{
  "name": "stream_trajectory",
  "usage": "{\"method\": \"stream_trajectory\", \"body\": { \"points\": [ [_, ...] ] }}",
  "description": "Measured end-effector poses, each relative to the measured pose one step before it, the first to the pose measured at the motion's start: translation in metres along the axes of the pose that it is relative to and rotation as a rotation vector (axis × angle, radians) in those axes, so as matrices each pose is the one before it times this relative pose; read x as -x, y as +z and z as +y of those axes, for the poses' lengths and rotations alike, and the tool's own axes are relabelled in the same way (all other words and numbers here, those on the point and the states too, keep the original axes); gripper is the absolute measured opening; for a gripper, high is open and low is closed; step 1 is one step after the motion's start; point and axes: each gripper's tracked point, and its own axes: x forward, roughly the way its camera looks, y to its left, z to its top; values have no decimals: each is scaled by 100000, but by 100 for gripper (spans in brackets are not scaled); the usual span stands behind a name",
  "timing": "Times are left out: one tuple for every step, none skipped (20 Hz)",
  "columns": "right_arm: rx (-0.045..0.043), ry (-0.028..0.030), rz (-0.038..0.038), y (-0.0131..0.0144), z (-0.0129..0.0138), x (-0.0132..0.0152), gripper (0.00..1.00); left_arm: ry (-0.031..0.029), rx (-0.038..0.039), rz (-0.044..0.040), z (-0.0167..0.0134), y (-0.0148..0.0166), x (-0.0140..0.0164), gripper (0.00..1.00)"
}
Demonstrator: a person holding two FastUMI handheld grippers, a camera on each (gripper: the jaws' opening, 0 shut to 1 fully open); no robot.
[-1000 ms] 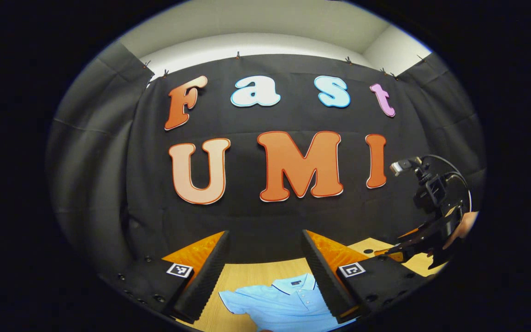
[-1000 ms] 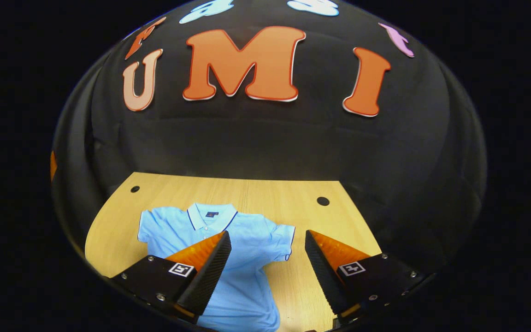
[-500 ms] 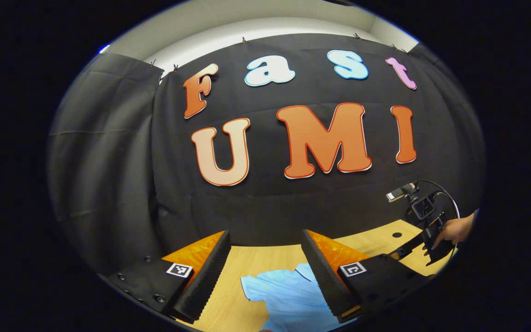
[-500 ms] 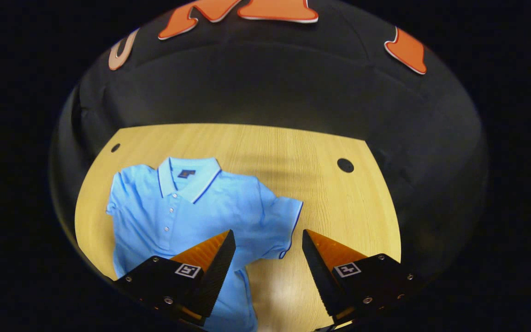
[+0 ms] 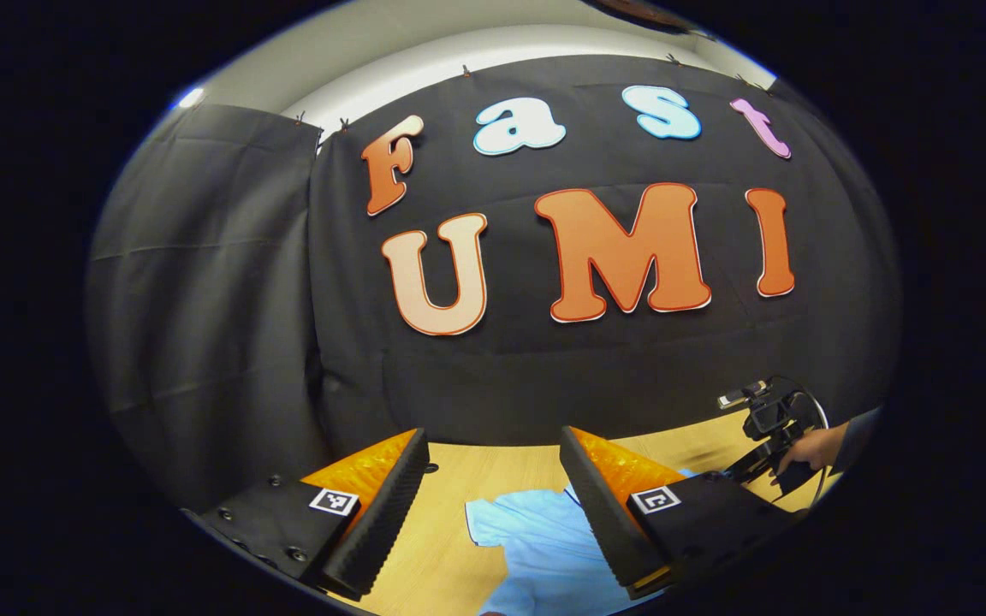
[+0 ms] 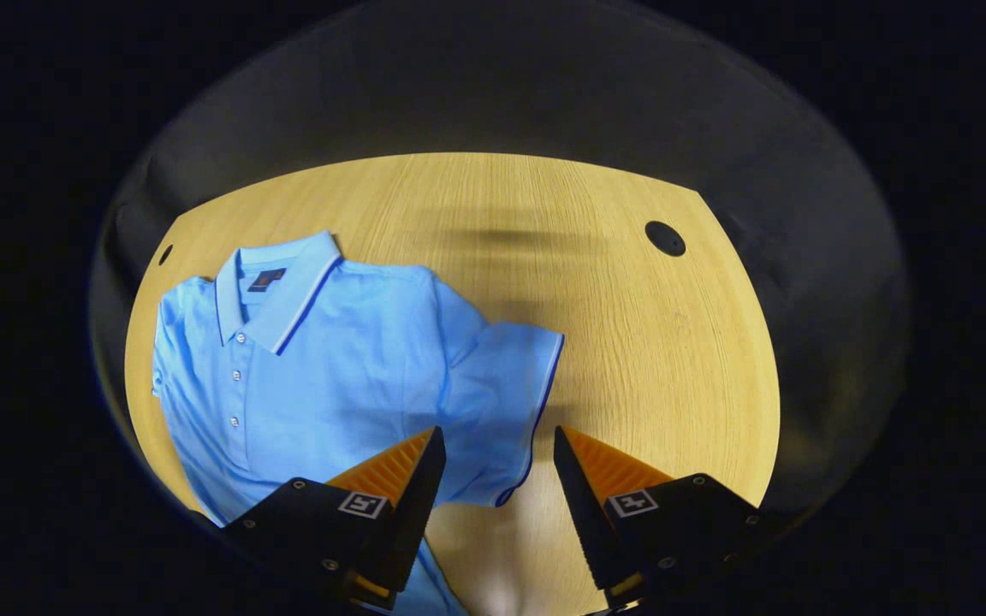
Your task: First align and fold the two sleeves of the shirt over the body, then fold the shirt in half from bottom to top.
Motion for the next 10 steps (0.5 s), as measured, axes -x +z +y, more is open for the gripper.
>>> {"method": "stream_trajectory", "body": {
  "points": [
    [-809, -168, 1529, -243, -253, -340, 76, 104, -575, 466, -172, 30, -2, 100],
    [-696, -499, 1568, -166, -284, -299, 75, 114, -378, 234, -171, 54, 151, 100],
    [-490, -528, 1489, -254, -198, -493, 72, 3, -209, 254, -136, 29, 28, 100],
    [-345, -78, 1508, -196, -89, -397, 71, 80, -287, 419, -136, -174, 80, 100],
    [-1604, 1646, 750, 79, 204, 7, 68, 77, -350, 368, -121, 50, 127, 100],
    [-2146, 802, -458, 416, 45, -72, 66, 136, -280, 173, -75, -41, 252, 100],
    [-1661, 1565, 614, -34, 341, -302, 61, 166, -218, 121, -152, 112, 80, 100],
    [-1824, 1908, 1580, -136, 316, 20, 59, 204, -227, 172, -18, -60, 65, 100],
    [-2030, -464, -394, 186, -56, -74, 47, 249, -287, 155, -13, 38, 90, 100],
    [-1125, -128, 471, 22, -80, -5, 42, 113, -253, -38, -148, -17, -64, 100]
  ]
}}
